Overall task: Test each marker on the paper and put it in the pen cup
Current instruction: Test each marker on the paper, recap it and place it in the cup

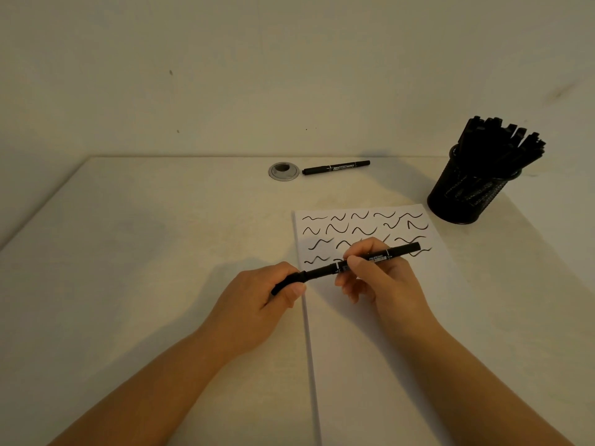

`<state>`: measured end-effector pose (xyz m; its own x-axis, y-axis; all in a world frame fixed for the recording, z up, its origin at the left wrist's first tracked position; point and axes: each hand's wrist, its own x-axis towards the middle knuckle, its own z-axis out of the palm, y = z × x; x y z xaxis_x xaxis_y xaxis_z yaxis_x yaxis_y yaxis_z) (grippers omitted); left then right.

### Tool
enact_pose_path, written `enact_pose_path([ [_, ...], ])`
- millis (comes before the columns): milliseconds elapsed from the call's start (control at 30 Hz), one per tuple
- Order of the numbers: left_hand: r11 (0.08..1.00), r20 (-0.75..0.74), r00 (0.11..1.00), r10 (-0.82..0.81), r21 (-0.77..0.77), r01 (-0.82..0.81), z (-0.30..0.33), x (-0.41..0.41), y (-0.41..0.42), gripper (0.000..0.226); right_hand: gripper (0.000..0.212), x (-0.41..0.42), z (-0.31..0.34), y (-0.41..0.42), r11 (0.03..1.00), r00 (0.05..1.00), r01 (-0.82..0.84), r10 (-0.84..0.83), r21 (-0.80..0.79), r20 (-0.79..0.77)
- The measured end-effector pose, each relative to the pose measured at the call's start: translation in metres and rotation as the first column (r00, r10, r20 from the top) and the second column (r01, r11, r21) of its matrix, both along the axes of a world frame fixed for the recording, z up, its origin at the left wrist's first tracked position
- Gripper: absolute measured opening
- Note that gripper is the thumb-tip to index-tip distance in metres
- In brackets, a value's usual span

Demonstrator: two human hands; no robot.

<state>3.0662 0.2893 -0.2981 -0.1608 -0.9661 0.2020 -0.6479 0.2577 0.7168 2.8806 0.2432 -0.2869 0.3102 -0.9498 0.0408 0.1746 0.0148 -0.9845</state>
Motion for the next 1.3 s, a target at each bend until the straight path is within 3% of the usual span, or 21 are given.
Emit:
enact_pose_path([
  [233, 1.000, -0.003, 1.000, 0.005, 0.016, -0.005, -0.003, 0.001, 0.001, 0.014, 0.017, 0.002, 0.001, 0.002, 0.997, 0.997, -0.055, 0.051, -0.059, -0.058],
  [367, 1.000, -0.067, 0.997, -0.023, -0.013, 0.022, -0.002, 0.001, 0.003, 0.026, 0.019, 0.003, 0.002, 0.005, 0.988, 0.990, -0.110, 0.100, -0.105, -0.096],
  [600, 0.999, -0.060, 0.997, -0.042, -0.019, 0.041, -0.004, 0.000, 0.004, 0.027, 0.024, 0.004, -0.001, 0.007, 0.979, 0.980, -0.170, 0.157, -0.111, -0.122],
  [733, 0.997, -0.092, 0.993, -0.075, -0.011, 0.074, -0.006, 0.002, 0.005, 0.029, 0.012, 0.003, -0.003, 0.008, 0.966, 0.971, -0.214, 0.193, -0.148, -0.142],
  [1000, 0.993, -0.129, 0.986, -0.103, 0.041, 0.109, -0.004, 0.004, 0.003, 0.032, 0.020, 0.004, -0.007, 0.007, 0.951, 0.960, -0.235, 0.194, -0.201, -0.202],
  [1200, 1.000, -0.186, 0.983, 0.002, 0.009, 0.000, -0.003, -0.004, 0.003, 0.032, 0.013, 0.002, 0.003, 0.003, 0.966, 0.982, -0.169, 0.149, -0.195, -0.116],
  [1300, 0.995, -0.198, 0.976, 0.095, 0.000, -0.097, 0.002, -0.001, -0.001, 0.021, 0.023, -0.005, 0.006, -0.003, 0.998, 1.000, -0.017, 0.018, -0.068, 0.018],
])
